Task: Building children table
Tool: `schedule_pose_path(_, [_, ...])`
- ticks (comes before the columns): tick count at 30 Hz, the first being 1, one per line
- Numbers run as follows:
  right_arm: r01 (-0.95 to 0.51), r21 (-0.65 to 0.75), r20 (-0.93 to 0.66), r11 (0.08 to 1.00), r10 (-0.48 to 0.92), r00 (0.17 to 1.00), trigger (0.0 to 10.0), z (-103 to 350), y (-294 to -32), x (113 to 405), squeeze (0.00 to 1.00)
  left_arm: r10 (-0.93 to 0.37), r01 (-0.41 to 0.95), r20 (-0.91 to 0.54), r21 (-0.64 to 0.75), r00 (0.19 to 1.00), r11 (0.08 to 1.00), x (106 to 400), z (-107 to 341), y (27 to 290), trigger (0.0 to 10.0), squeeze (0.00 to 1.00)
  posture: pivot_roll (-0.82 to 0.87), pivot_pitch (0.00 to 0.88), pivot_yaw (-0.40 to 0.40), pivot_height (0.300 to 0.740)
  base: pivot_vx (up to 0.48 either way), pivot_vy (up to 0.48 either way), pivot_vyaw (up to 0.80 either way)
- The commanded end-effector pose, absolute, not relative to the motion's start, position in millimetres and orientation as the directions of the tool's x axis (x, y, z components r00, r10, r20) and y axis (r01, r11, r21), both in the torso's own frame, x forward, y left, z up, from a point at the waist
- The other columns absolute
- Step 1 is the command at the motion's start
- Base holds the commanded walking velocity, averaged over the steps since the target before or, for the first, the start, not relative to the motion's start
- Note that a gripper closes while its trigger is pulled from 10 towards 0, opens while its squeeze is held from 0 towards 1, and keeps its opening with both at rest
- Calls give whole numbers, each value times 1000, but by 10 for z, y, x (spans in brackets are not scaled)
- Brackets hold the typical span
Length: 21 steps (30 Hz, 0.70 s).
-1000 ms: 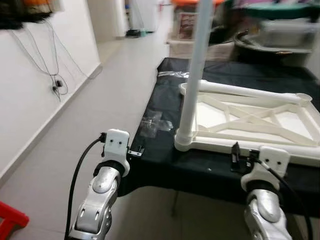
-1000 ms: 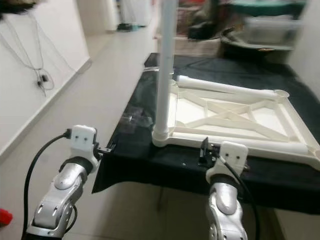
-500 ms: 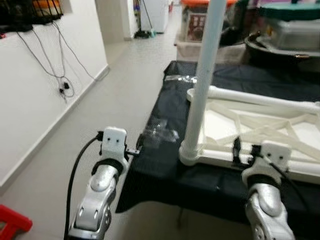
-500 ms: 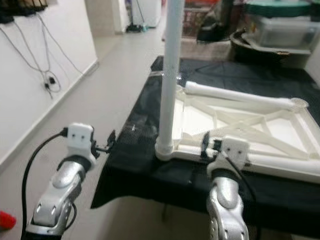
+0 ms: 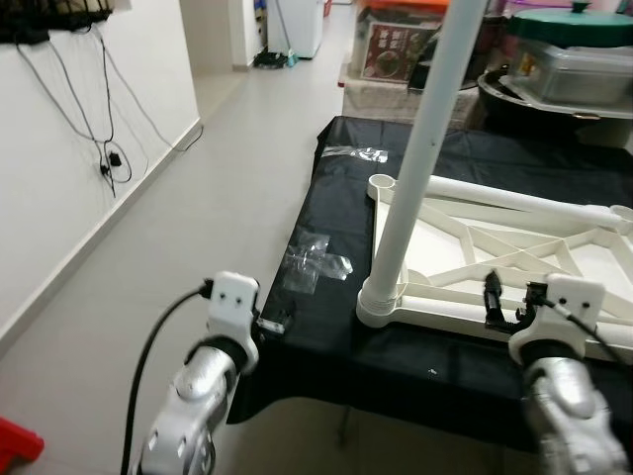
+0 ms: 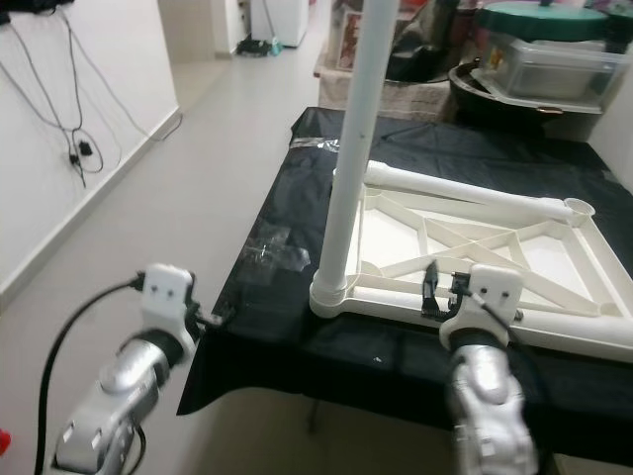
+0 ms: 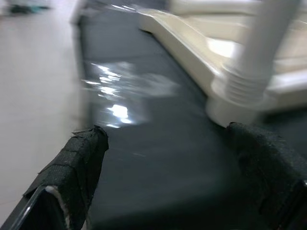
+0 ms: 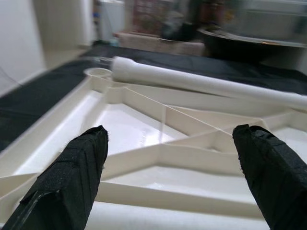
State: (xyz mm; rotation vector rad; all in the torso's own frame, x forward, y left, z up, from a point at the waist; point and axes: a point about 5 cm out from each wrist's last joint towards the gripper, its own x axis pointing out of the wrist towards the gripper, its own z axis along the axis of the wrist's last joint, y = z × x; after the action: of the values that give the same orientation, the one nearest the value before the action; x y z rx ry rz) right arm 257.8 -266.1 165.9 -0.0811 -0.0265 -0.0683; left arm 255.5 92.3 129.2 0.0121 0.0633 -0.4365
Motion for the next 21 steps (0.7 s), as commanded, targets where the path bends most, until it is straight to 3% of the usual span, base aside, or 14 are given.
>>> schedule_pose_path(1, [-22, -42, -6, 999, 22, 1000, 10000, 1617, -2621, 2596, 1000, -456, 457, -75, -4, 887, 889, 2515, 1289, 887, 10000, 0, 136, 72, -67, 740, 0, 0, 0])
schedule_pose_path(2, [-99, -42, -19, 994, 98, 995, 10000, 1649, -2603, 2620, 1000, -501, 501, -75, -24, 862, 865, 2472, 1297, 840, 10000, 0, 139, 80, -71, 740, 0, 0, 0])
schedule_pose_path(4, [-99, -42, -19, 994, 98, 995, 10000, 1649, -2603, 2620, 1000, -501, 501, -75, -24, 862, 865, 2472, 1297, 840, 10000, 0, 139, 80, -71, 740, 0, 0, 0])
schedule_pose_path(5, [-177, -31, -25, 984, 176, 984, 10000, 1686, -2579, 2651, 0, -552, 550, -73, -47, 830, 834, 2423, 1315, 793, 10000, 0, 144, 90, -71, 740, 0, 0, 0])
schedule_pose_path(8, [-249, -20, -32, 968, 249, 968, 10000, 1725, -2560, 2696, 0, -604, 600, -68, -63, 794, 797, 2366, 1336, 749, 10000, 0, 148, 99, -74, 740, 0, 0, 0])
schedule_pose_path(11, [-417, 2, -37, 909, 417, 908, 10000, 1801, -2447, 2776, 0, -651, 647, -65, -65, 757, 759, 2289, 1356, 714, 10000, 0, 154, 115, -71, 740, 0, 0, 0])
schedule_pose_path(16, [-545, 5, -48, 838, 545, 837, 10000, 1843, -2344, 2828, 0, -658, 654, -65, -65, 751, 753, 2262, 1372, 713, 10000, 0, 162, 125, -75, 740, 0, 0, 0])
schedule_pose_path(18, [-645, 56, -58, 762, 647, 760, 10000, 1846, -2302, 2872, 0, -658, 655, -66, -66, 750, 753, 2239, 1381, 722, 10000, 0, 167, 135, -76, 740, 0, 0, 0])
schedule_pose_path(21, [-675, 67, -61, 735, 678, 732, 10000, 1846, -2309, 2904, 0, -659, 656, -67, -65, 749, 752, 2227, 1386, 724, 10000, 0, 169, 138, -78, 740, 0, 0, 0])
